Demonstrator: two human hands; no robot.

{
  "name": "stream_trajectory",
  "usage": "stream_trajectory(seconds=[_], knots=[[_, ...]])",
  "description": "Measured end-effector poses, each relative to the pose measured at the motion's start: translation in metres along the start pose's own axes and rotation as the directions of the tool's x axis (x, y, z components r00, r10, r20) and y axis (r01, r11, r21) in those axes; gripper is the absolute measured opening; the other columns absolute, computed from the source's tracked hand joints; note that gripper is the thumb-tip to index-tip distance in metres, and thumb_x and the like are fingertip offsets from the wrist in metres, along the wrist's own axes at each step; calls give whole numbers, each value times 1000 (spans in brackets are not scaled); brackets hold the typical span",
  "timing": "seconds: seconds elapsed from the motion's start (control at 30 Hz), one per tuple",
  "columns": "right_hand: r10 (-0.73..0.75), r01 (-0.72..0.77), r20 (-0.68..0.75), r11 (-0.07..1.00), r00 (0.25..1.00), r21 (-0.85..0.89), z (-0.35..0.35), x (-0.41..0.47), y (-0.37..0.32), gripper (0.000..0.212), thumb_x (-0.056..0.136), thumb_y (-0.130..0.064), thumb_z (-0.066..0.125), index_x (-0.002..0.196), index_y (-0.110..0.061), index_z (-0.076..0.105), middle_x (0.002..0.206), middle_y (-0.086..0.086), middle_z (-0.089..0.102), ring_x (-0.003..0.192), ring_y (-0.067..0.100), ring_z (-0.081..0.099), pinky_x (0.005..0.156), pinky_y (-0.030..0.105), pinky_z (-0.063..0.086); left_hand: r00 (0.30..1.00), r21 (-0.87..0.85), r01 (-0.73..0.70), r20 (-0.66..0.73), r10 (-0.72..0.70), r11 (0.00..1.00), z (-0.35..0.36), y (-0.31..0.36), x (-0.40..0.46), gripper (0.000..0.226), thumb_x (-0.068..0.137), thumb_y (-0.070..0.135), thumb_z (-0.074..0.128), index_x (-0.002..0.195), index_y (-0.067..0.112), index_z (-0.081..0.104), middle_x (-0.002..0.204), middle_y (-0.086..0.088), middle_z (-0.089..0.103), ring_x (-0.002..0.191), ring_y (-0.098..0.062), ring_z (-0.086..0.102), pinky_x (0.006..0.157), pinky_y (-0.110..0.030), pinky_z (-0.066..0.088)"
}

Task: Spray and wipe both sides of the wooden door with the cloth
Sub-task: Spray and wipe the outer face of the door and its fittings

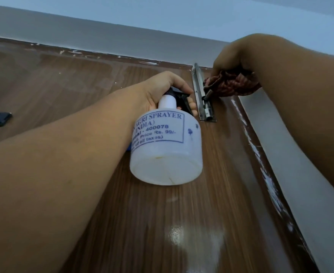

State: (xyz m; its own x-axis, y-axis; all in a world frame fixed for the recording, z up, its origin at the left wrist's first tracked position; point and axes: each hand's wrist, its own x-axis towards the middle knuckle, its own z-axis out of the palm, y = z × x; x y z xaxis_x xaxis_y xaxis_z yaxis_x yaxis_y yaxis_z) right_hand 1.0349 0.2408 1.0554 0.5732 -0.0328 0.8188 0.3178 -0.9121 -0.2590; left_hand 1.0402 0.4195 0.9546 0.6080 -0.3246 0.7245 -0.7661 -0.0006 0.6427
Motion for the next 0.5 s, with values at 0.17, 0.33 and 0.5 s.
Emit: stream_trajectory(seconds=[0.17, 0.33, 0.5], knots=[[-155, 129, -223, 983, 962, -129, 8, 18, -1, 34, 97, -17, 60, 125, 2, 62, 130, 19, 57, 110, 37, 55, 90, 41, 49, 1000, -39, 18, 23, -17, 999, -1, 1, -2, 28, 96, 7, 45, 70, 2, 53, 66, -13, 54, 66, -26, 56, 36, -19, 46], [-233, 182, -522, 972, 821, -146, 18, 31, 0, 27, 93, -23, 65, 119, -21, 72, 126, 4, 66, 115, 24, 60, 96, 33, 50, 1000, 60, 0, 15, -1, 998, -7, 0, 4, 36, 94, 10, 48, 61, 2, 59, 65, -10, 59, 58, -24, 65, 37, -15, 45], [-199, 213, -558, 976, 805, -42, 30, 38, -3, 21, 89, -15, 67, 109, -12, 74, 112, 12, 71, 105, 29, 65, 91, 39, 55, 999, 37, 26, 45, -28, 999, -12, 1, 6, 33, 94, 13, 48, 64, 2, 59, 66, -10, 60, 64, -24, 65, 38, -14, 45]])
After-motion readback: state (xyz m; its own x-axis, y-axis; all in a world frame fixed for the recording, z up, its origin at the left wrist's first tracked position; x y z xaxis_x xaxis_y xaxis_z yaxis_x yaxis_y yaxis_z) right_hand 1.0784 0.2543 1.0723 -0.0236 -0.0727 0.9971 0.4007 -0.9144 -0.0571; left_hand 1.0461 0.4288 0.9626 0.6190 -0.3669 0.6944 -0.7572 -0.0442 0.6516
